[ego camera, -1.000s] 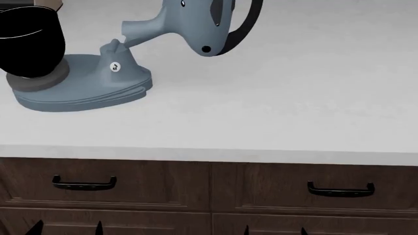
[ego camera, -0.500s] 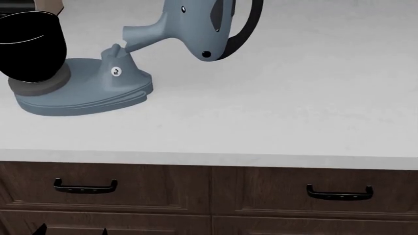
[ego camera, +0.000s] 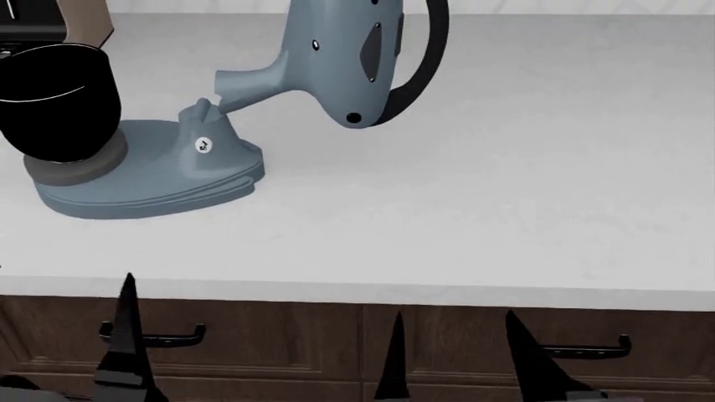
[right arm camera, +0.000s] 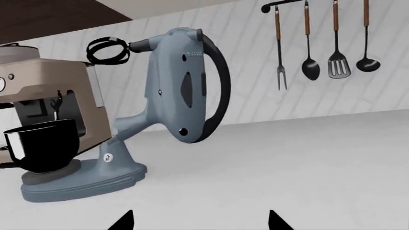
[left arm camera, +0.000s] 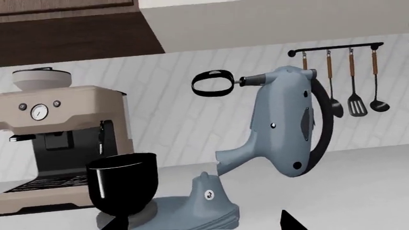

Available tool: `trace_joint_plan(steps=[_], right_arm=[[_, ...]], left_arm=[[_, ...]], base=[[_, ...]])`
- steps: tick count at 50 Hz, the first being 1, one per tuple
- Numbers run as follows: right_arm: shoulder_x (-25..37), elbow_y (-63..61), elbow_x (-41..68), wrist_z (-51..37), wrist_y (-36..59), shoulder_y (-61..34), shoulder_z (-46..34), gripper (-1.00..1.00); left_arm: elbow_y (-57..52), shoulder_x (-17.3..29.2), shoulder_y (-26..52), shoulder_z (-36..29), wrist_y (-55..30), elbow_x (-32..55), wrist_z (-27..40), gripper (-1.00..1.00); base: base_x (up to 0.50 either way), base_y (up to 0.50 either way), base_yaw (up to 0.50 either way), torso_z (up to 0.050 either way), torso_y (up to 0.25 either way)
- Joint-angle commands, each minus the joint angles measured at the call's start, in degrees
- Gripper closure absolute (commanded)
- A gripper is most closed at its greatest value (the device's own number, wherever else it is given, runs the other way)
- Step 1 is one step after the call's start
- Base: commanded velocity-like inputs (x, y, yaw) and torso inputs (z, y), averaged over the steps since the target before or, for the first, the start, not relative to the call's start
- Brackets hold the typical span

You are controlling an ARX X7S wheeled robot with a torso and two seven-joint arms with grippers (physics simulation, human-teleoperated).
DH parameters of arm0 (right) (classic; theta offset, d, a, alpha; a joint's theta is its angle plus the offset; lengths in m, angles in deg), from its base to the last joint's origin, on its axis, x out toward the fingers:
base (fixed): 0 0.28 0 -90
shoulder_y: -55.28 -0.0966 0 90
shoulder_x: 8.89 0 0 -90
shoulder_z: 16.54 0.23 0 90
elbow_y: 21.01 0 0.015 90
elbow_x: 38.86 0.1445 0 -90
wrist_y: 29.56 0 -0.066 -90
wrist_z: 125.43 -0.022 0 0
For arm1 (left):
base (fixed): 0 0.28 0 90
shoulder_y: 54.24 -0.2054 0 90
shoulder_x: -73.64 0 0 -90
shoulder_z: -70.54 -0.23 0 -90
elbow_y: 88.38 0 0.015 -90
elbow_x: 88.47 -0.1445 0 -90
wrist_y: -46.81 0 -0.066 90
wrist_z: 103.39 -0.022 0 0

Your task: Close the stand mixer head.

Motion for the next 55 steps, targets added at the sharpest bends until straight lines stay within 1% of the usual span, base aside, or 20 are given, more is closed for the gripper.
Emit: trace_joint_plan(steps=[1, 2, 4, 6, 9, 12, 13, 16, 17, 19, 24, 26, 29, 34, 46, 51, 55], right_arm=[[1.61, -8.88, 4.16, -0.3, 11.62, -4.25, 3.64, -1.0], [1.9, -8.83, 1.04, -0.98, 9.19, -3.17, 2.63, -1.0], [1.59, -8.6, -0.64, -2.2, 8.07, -2.58, 2.49, -1.0], [1.3, -8.17, 2.29, -0.44, 5.91, -1.74, 3.97, -1.0], [1.62, -9.05, 1.74, -0.84, 5.69, -1.07, 3.76, -1.0], [2.01, -9.72, 0.72, -0.69, 4.71, -0.76, 2.85, -1.0], [2.5, -9.99, -1.04, -1.55, 5.67, -1.0, 1.97, -1.0], [2.85, -10.49, -1.84, -1.71, 6.16, -1.31, 0.73, -1.0], [2.96, -10.54, -1.89, -1.66, 6.2, -1.37, 0.54, -1.0], [3.15, -11.0, -1.82, -1.69, 6.69, -1.45, 0.16, -1.0], [3.49, -11.37, -2.16, -1.84, 6.63, -1.3, -0.43, -1.0], [3.74, -11.62, -3.17, -1.82, 5.17, -0.75, -0.93, -1.0], [4.24, -11.58, -3.02, -0.69, 3.46, -0.15, -1.55, -1.0], [4.14, -10.86, -1.49, 0.43, 1.4, 0.1, -1.26, -1.0], [4.47, -10.72, -1.57, 0.28, 1.3, -0.27, -2.27, -1.0], [4.48, -10.57, -1.74, 0.1, 1.31, -0.55, -2.82, -1.0], [4.43, -10.63, -1.31, -0.2, 1.67, -0.65, -2.76, -1.0]], left_arm=[[-11.52, 0.45, 5.72, 1.73, -13.17, -3.42, 1.47, -1.0], [-11.61, 1.06, 4.7, 1.62, -11.56, -4.16, 1.85, -1.0], [-10.63, 1.14, 3.92, 2.86, -10.11, -2.89, 1.77, -1.0], [-10.26, 1.31, 3.29, 3.25, -9.5, -2.4, 1.75, -1.0], [-10.27, 2.37, 2.36, 1.72, -9.09, -3.22, 1.35, -1.0], [-10.92, 2.0, 1.59, 2.23, -8.84, -3.08, 2.19, -1.0], [-11.54, 2.43, 2.3, 0.99, -11.85, -5.75, 3.09, -1.0], [-12.59, 3.24, 2.22, 0.93, -12.05, -5.26, 2.3, -1.0], [-12.64, 3.89, 1.8, 0.42, -10.75, -5.78, 2.24, -1.0], [-12.97, 4.89, 1.43, -1.66, -9.85, -9.51, 3.79, -1.0], [-14.0, 4.97, 1.16, -1.45, -9.75, -8.91, 3.85, -1.0], [-14.52, 5.16, 1.06, -1.23, -10.04, -8.7, 3.8, -1.0], [-15.22, 5.13, 1.11, -0.55, -10.91, -7.86, 3.6, -1.0], [-15.15, 5.23, 1.19, -0.31, -11.15, -7.3, 3.72, -1.0], [-15.91, 5.89, 0.93, 0.11, -11.19, -6.34, 3.8, -1.0], [-17.5, 6.14, 0.58, 1.81, -11.78, -5.3, 3.72, -1.0], [-17.52, 6.23, 0.51, 1.89, -11.7, -5.08, 3.83, -1.0]], base=[[0.0, 0.0, 0.0, 0.05, 0.0], [0.0, 0.0, 0.0, 0.05, 0.0], [0.0, 0.0, 0.0, 0.05, 0.0], [0.0, 0.0, 0.0, 0.05, 0.0], [0.0, 0.0, 0.0, 0.05, 0.0], [0.0, 0.0, 0.0, 0.05, 0.0], [0.09, 0.5, 0.0, 0.05, 0.0], [0.12, 0.5, 0.0, 0.004, 0.0], [0.12, 0.5, 0.0, 0.0, 0.0], [0.12, 0.5, 0.0, 0.0, 0.0], [0.12, 0.5, 0.0, 0.0, 0.0], [0.17, 0.5, 0.0, 0.0, 0.0], [0.41, 0.36, 0.0, 0.0, 0.0], [0.5, 0.03, 0.0, 0.0, 0.0], [0.5, 0.0, 0.0, 0.0, 0.0], [0.5, 0.0, 0.0, 0.0, 0.0], [0.5, 0.0, 0.0, 0.0, 0.0]])
